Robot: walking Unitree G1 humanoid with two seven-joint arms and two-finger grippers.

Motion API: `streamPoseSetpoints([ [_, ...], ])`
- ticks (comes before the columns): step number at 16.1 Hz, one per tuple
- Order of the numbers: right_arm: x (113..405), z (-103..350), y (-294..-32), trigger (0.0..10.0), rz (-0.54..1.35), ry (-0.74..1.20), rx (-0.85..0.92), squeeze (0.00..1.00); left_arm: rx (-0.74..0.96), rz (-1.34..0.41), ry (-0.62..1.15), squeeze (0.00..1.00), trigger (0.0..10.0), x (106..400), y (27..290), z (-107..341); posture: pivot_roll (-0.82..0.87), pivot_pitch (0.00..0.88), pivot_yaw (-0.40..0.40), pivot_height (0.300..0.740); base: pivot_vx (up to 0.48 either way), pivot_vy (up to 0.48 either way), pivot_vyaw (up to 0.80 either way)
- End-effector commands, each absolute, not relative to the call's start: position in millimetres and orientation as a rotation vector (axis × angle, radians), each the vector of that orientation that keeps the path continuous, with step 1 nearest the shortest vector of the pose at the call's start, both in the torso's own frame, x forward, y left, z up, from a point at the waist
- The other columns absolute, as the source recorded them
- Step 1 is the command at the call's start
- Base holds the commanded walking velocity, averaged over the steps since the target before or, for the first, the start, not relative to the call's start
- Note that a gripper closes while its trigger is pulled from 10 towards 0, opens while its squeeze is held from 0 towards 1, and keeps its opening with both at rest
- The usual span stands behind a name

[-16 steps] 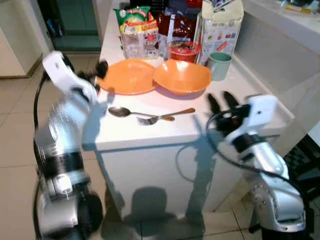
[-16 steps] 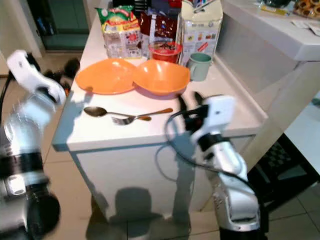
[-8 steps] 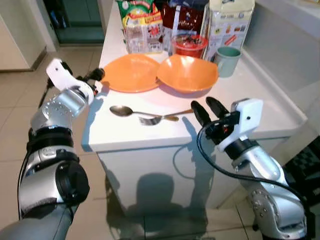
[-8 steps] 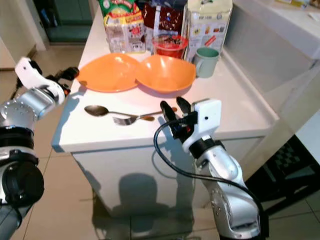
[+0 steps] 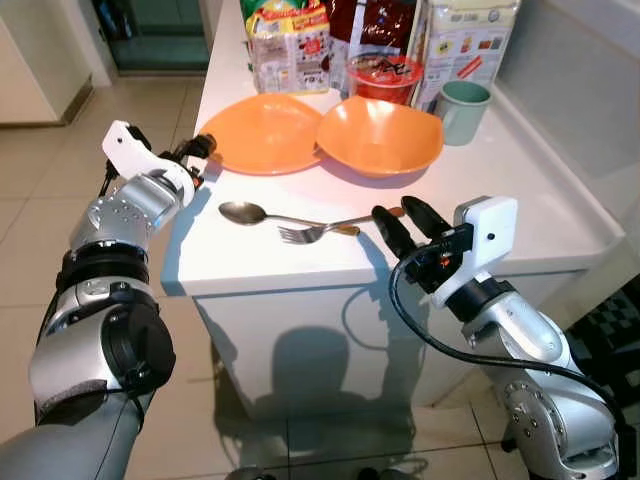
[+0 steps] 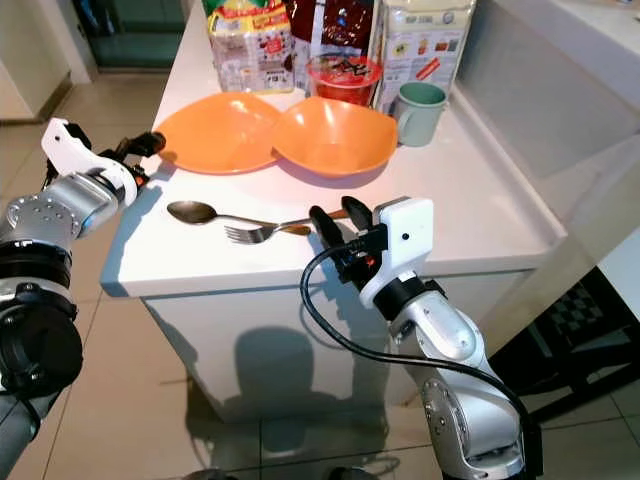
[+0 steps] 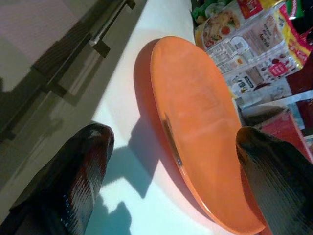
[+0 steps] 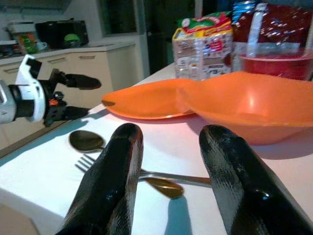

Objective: Setting the table

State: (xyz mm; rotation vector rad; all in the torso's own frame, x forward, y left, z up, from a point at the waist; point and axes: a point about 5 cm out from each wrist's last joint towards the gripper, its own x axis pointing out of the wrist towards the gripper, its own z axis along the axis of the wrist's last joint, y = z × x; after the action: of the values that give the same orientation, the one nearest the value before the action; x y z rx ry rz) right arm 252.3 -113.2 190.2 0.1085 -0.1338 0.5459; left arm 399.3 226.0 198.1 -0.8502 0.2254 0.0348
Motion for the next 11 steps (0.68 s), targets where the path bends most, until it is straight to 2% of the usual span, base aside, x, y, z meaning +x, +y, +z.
streamPoseSetpoints([
  [1,250.7,193.5,-112.6,10.0,0.564,-0.137,0.105,0.00,-0.883,0.020,0.225,0.00,10.0,400.9,223.6,198.1,0.00,0.108,-0.022,0.740,0.000,0.000,0.00],
  [7,249.8,194.6,-113.0,10.0,0.561,-0.130,0.106,0.00,-0.937,-0.086,0.139,0.00,10.0,406.9,215.1,216.5,-0.01,0.113,-0.020,0.740,0.000,0.000,0.00],
  [11,249.6,194.2,-113.1,10.0,0.556,-0.126,0.107,0.00,-0.903,-0.076,0.131,0.00,10.0,407.6,218.6,219.4,-0.01,0.103,-0.018,0.740,0.000,0.000,0.00],
])
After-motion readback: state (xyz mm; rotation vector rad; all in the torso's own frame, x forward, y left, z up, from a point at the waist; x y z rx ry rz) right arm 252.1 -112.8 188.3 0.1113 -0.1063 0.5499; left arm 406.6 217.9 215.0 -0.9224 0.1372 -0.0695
